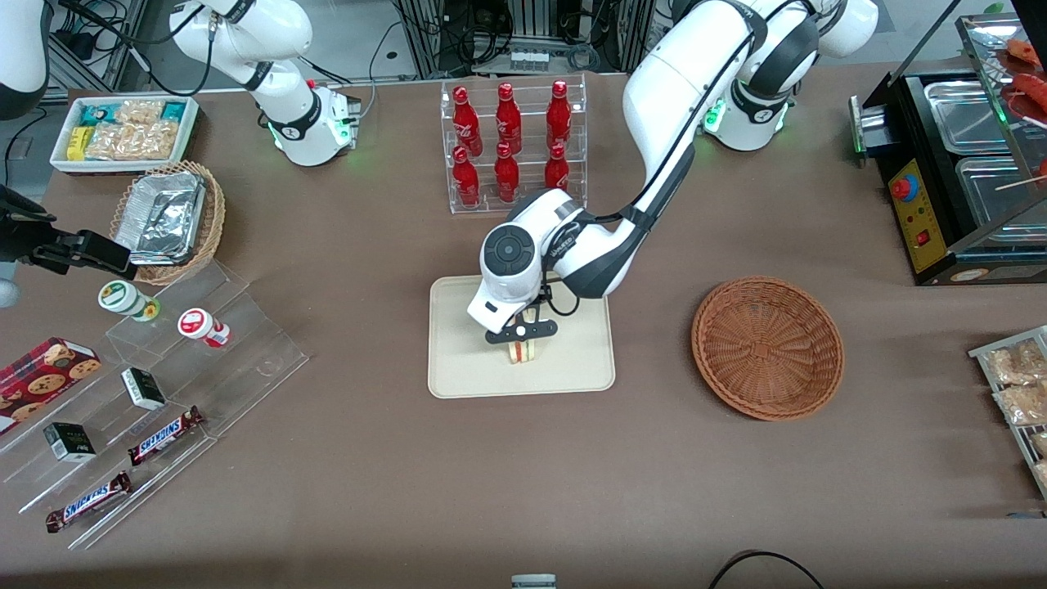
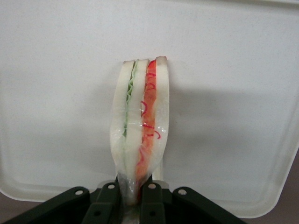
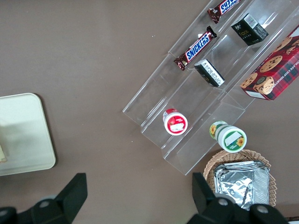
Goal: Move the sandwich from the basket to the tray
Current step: 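Lower the sandwich onto the tray and open the left gripper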
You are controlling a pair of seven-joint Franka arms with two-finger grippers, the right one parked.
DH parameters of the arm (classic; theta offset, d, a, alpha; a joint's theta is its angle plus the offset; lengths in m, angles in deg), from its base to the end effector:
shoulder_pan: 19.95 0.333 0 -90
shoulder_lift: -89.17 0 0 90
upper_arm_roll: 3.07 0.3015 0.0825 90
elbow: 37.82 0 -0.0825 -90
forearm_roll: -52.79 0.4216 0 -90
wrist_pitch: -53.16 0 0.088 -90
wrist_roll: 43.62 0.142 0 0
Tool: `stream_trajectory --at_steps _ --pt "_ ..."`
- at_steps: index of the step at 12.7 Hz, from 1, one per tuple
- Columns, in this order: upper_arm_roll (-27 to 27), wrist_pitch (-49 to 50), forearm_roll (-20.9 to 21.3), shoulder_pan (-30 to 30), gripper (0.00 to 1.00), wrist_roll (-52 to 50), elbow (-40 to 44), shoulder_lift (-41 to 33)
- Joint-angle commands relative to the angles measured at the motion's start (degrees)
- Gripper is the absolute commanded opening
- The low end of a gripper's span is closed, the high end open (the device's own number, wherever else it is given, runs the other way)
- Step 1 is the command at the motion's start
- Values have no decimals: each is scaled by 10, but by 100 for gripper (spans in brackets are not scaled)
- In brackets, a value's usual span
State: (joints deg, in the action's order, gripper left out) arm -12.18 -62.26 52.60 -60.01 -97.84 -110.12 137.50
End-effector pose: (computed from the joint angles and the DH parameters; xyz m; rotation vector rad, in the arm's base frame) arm 0.5140 -0.5609 0.1845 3.1130 0.2143 -0.2305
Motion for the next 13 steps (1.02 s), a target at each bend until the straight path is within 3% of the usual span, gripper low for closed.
stream_trajectory --at_steps 1,4,5,6,13 --pt "6 12 3 -8 0 -18 18 6" --pt "7 11 4 -10 0 -41 18 9" --pt "7 11 4 -10 35 -42 18 10" --pt "7 10 4 -11 99 -44 18 11" --pt "8 30 4 -8 100 -29 25 -30"
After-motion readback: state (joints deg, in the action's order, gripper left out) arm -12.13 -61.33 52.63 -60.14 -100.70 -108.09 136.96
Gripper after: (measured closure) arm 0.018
